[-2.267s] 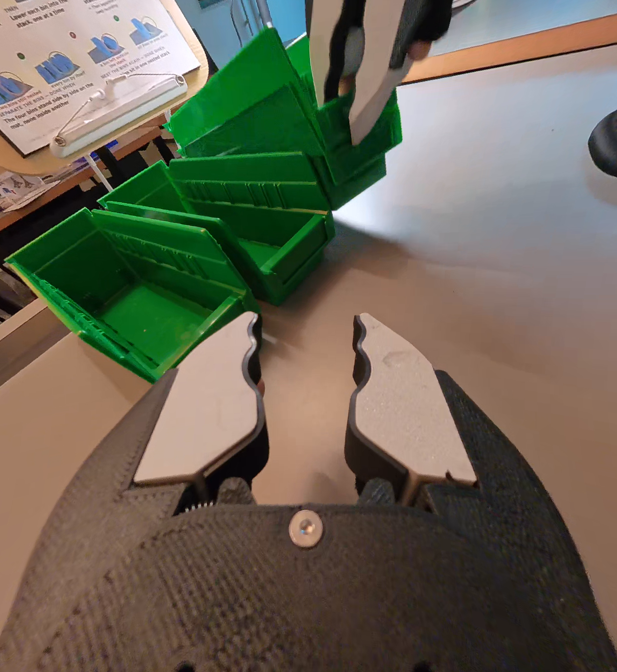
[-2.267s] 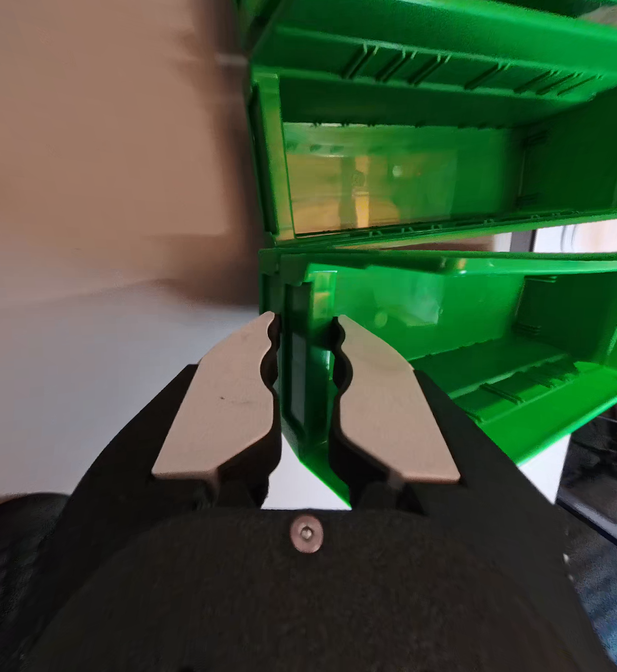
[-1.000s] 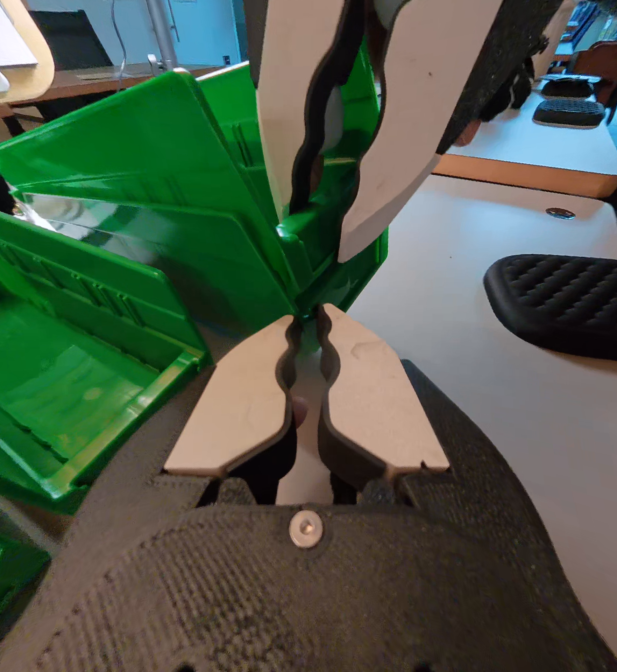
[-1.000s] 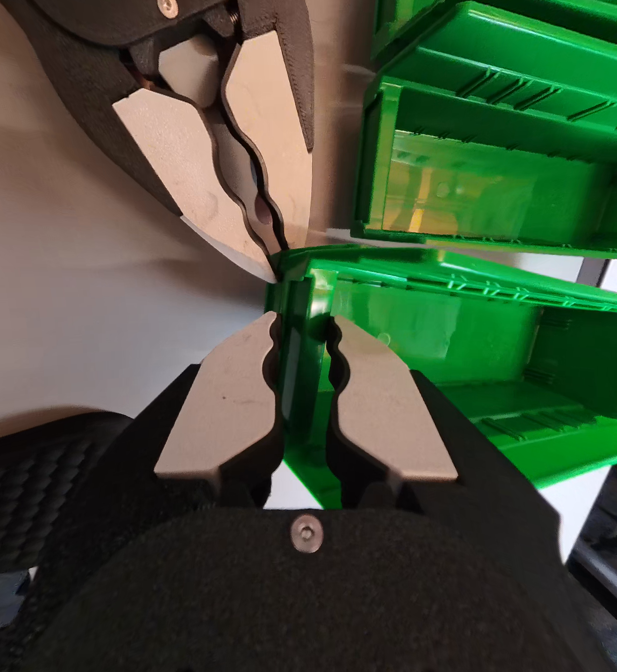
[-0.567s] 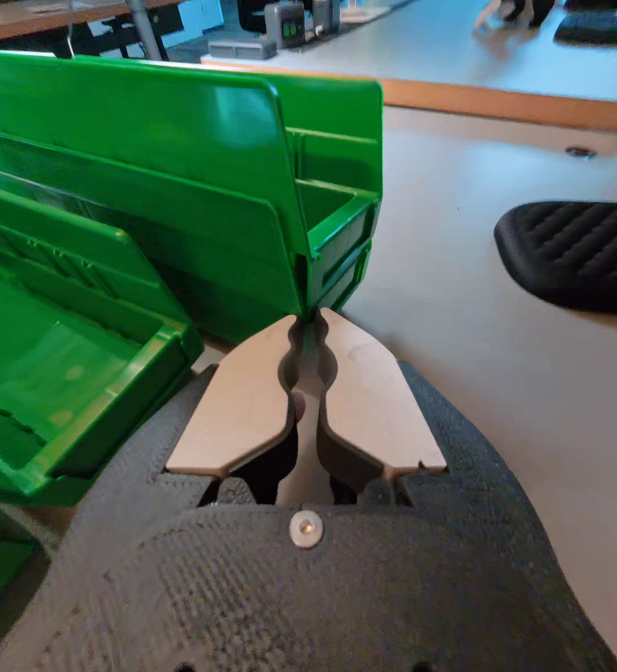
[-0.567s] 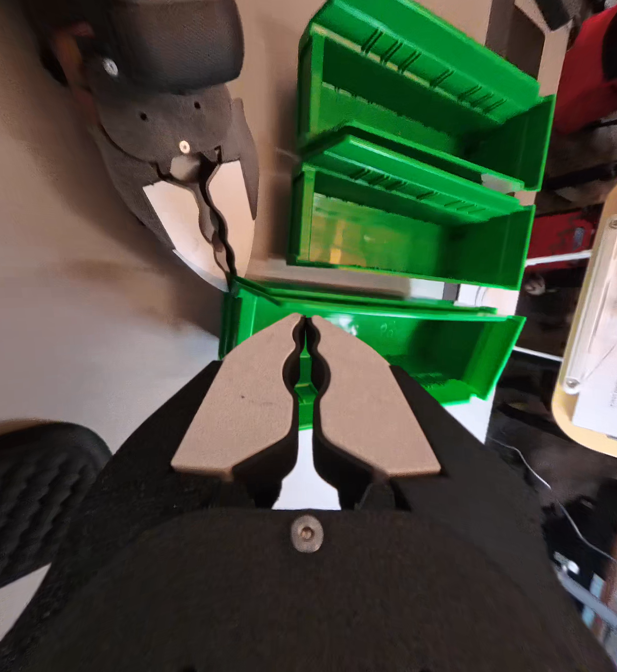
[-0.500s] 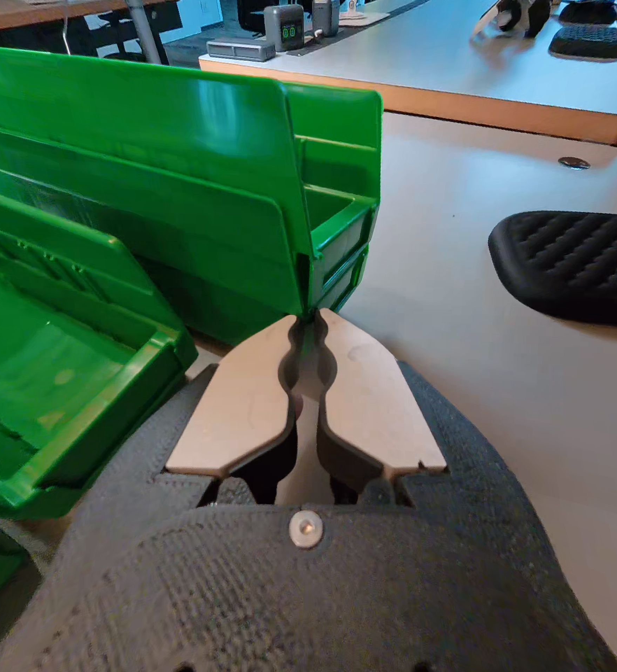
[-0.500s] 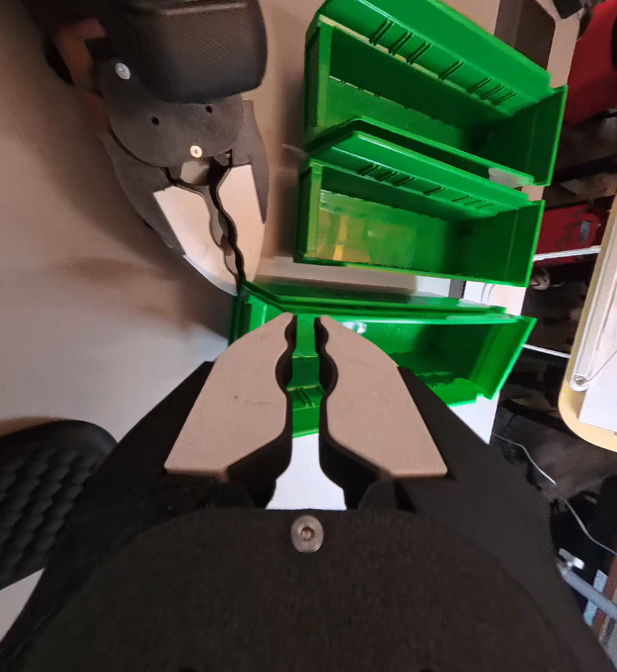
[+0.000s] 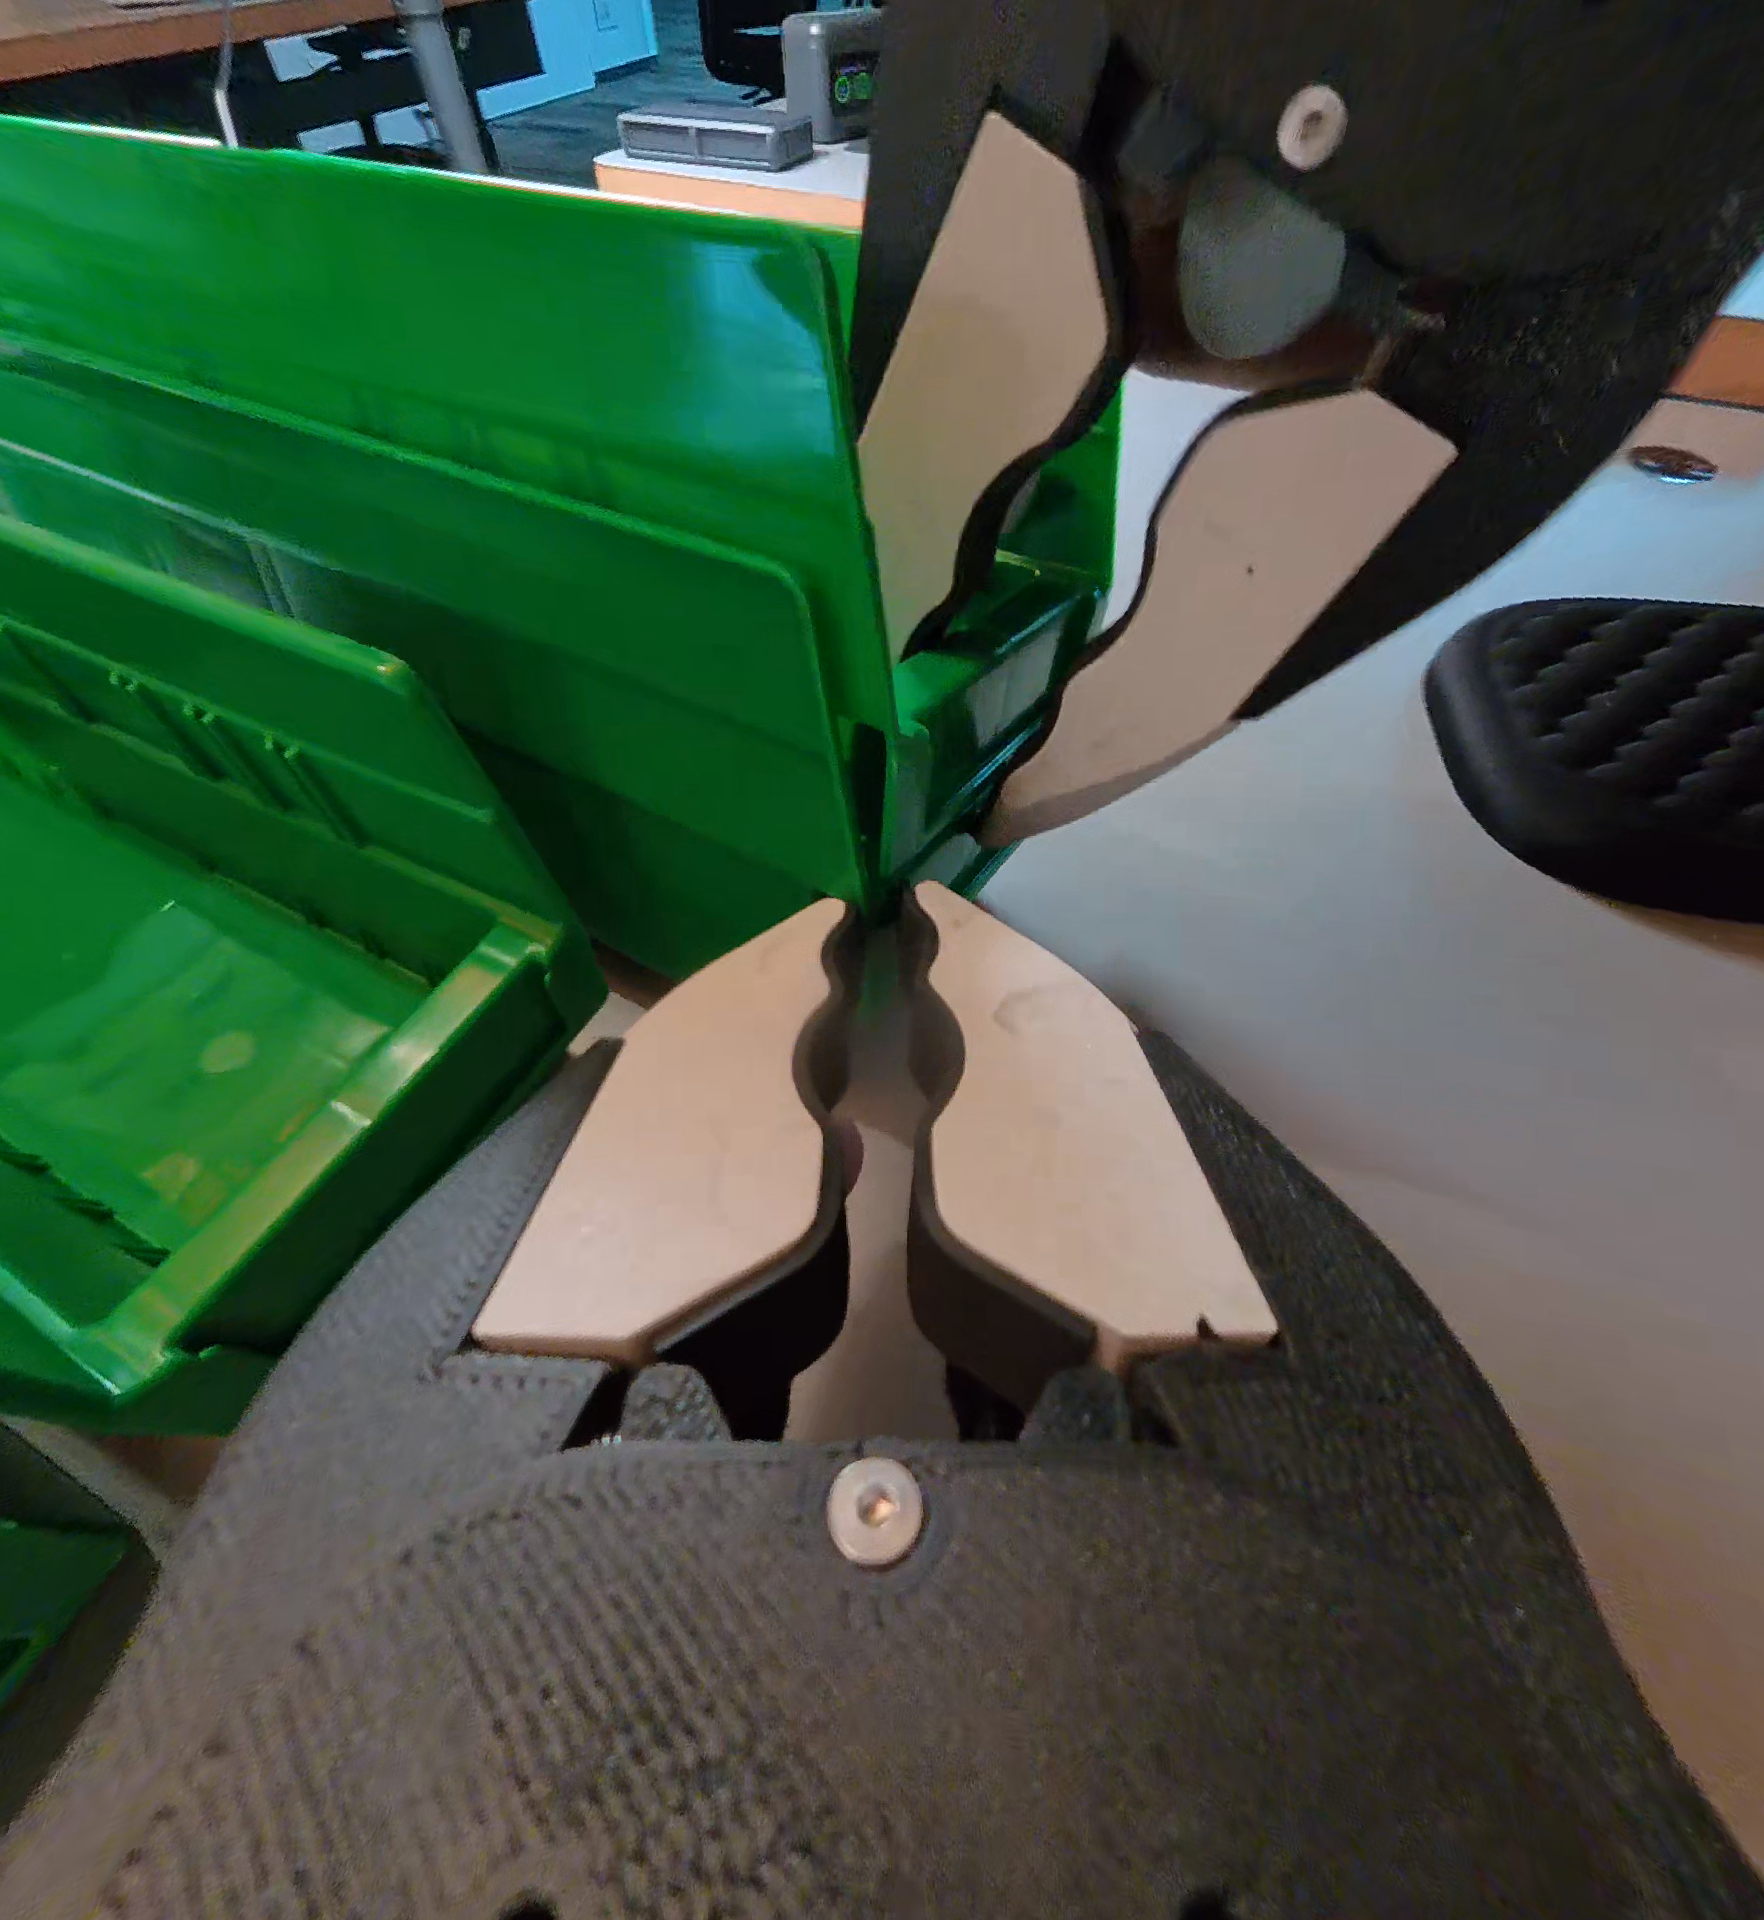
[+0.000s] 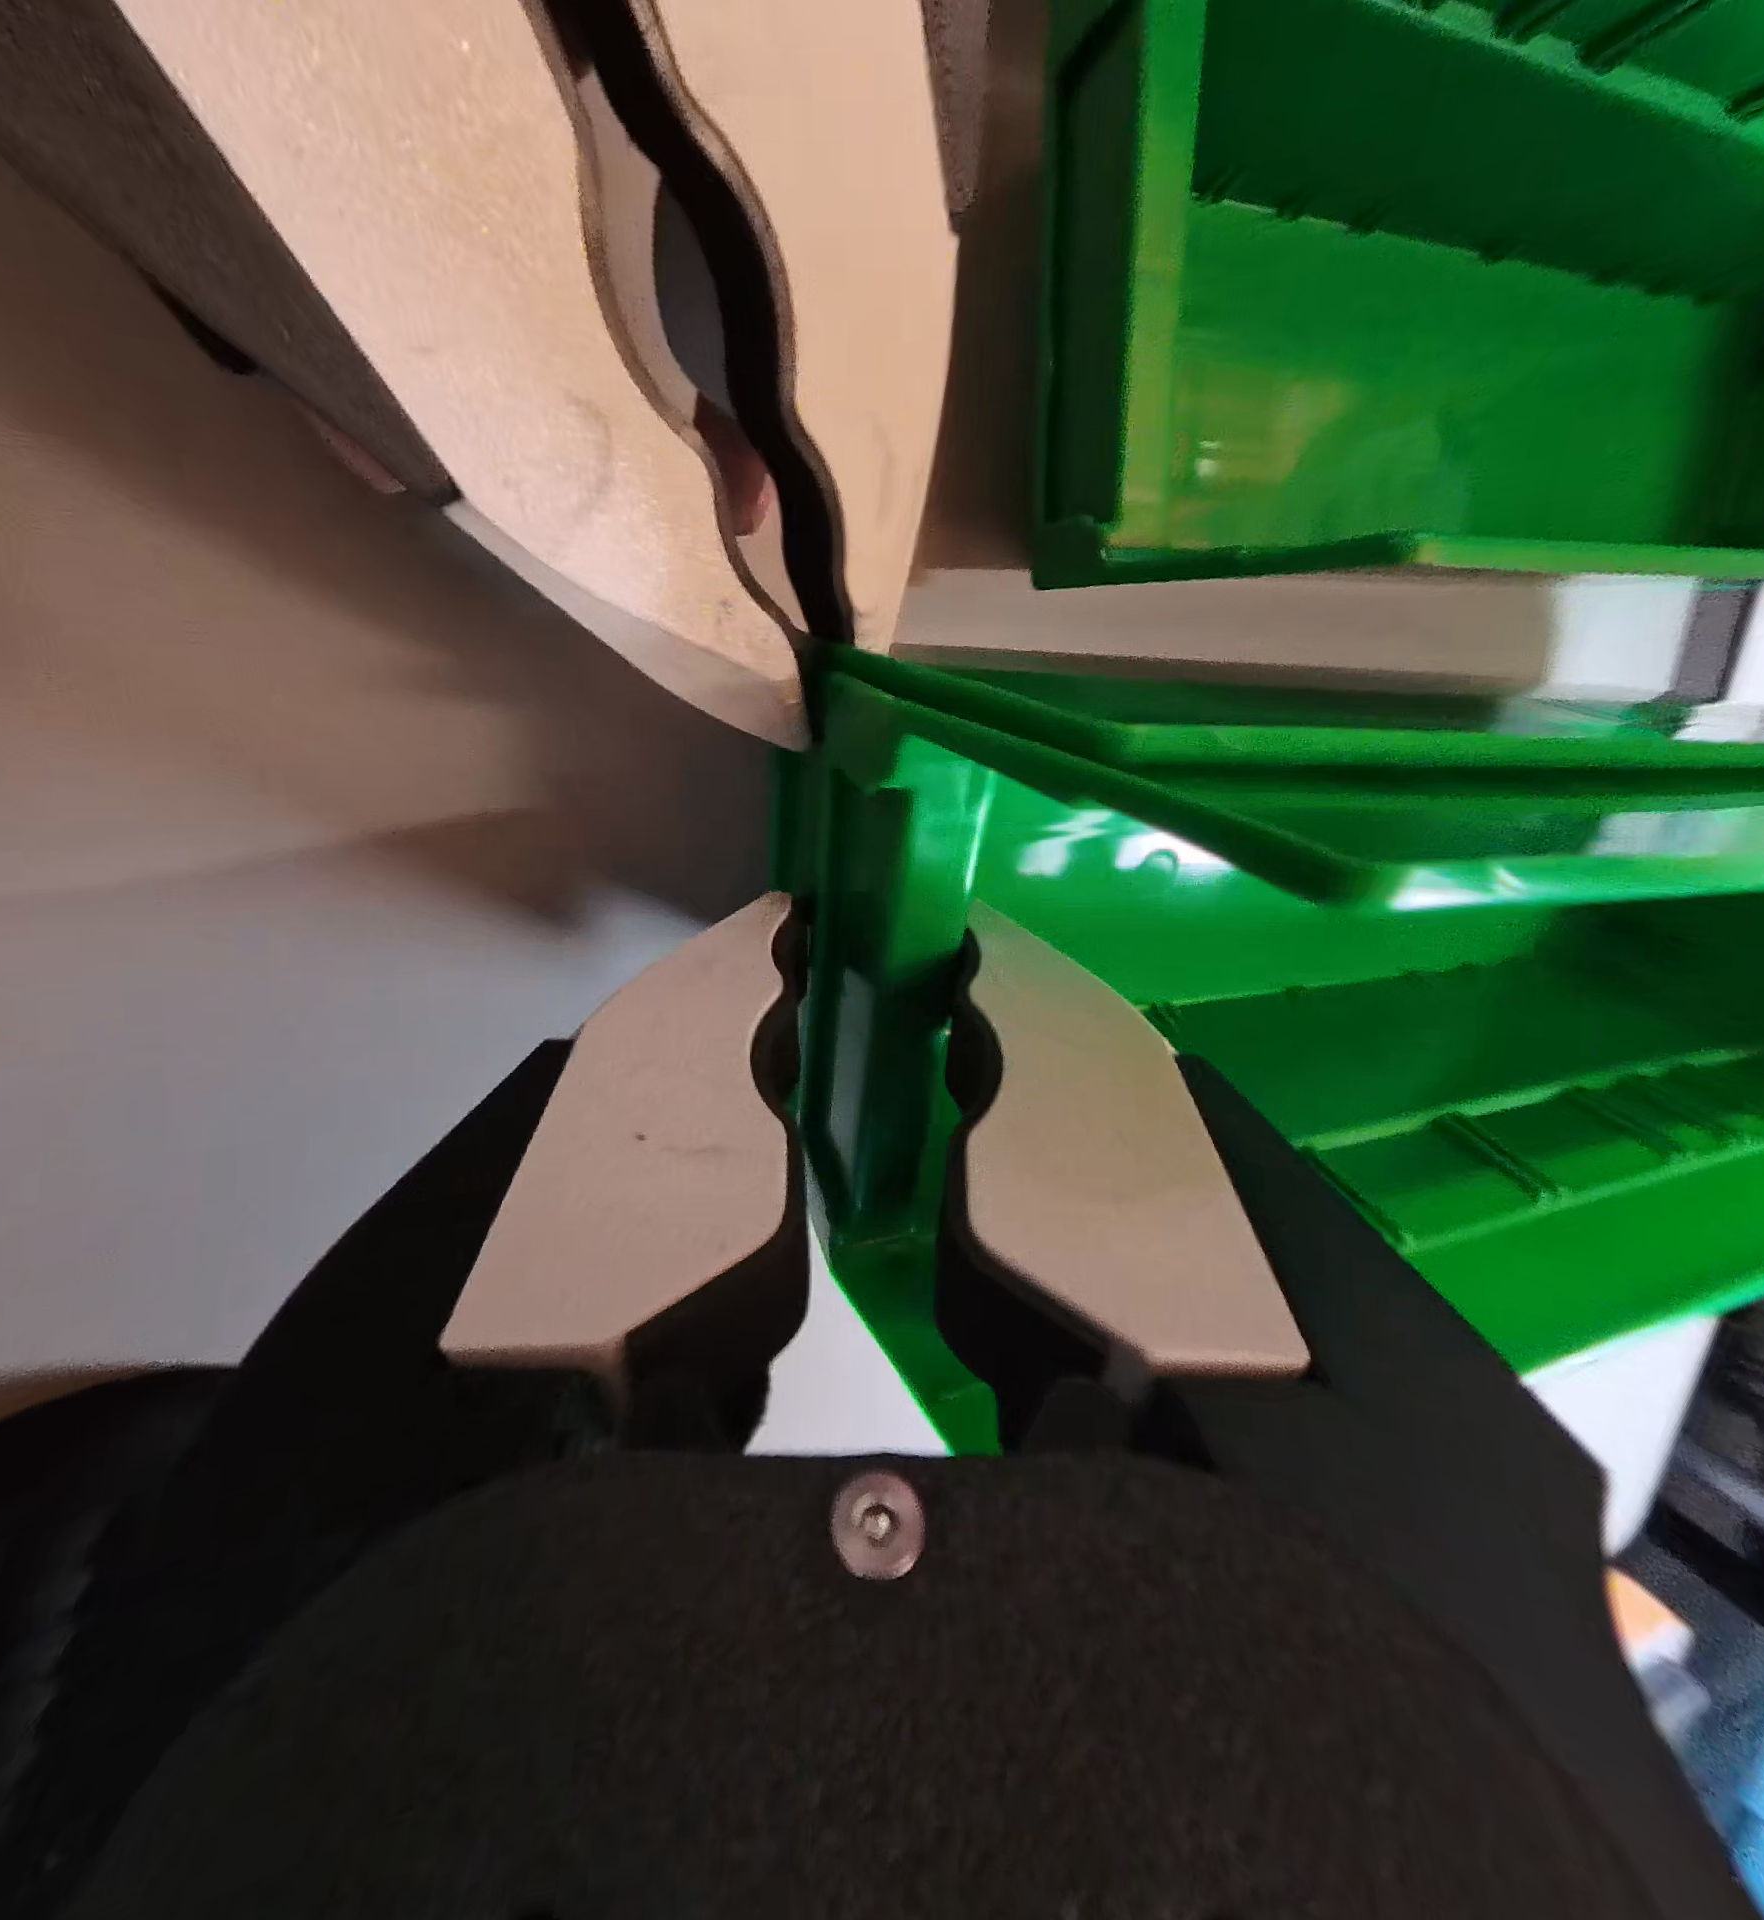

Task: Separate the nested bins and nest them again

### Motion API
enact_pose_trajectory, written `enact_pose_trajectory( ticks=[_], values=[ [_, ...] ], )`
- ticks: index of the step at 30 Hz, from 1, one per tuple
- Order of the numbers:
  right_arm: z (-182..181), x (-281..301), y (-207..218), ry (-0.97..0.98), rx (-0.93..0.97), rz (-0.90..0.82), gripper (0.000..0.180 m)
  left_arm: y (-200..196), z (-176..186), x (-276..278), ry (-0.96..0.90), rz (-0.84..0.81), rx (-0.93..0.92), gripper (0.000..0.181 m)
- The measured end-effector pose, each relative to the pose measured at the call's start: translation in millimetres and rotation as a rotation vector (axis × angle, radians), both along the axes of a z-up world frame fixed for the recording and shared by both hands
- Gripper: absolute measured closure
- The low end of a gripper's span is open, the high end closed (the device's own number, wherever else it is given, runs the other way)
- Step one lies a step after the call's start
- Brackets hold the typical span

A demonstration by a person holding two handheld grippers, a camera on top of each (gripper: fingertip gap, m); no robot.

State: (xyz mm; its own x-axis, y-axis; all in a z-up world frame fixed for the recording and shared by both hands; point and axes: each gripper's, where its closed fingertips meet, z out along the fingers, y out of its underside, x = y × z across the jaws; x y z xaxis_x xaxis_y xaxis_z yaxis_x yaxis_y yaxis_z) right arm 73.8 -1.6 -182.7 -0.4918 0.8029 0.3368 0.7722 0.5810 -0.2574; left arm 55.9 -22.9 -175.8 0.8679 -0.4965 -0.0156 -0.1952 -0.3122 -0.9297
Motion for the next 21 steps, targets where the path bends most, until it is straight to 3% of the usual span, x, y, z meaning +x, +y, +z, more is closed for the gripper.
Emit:
enact_pose_trajectory(
  ticks=[3,21],
  values=[
    [7,3,0,-0.022,-0.100,-0.020,0.157,0,-2,2,-0.007,-0.007,-0.014,0.174],
    [24,8,8,-0.055,-0.088,0.017,0.157,7,1,9,-0.073,-0.013,-0.013,0.173]
  ],
)
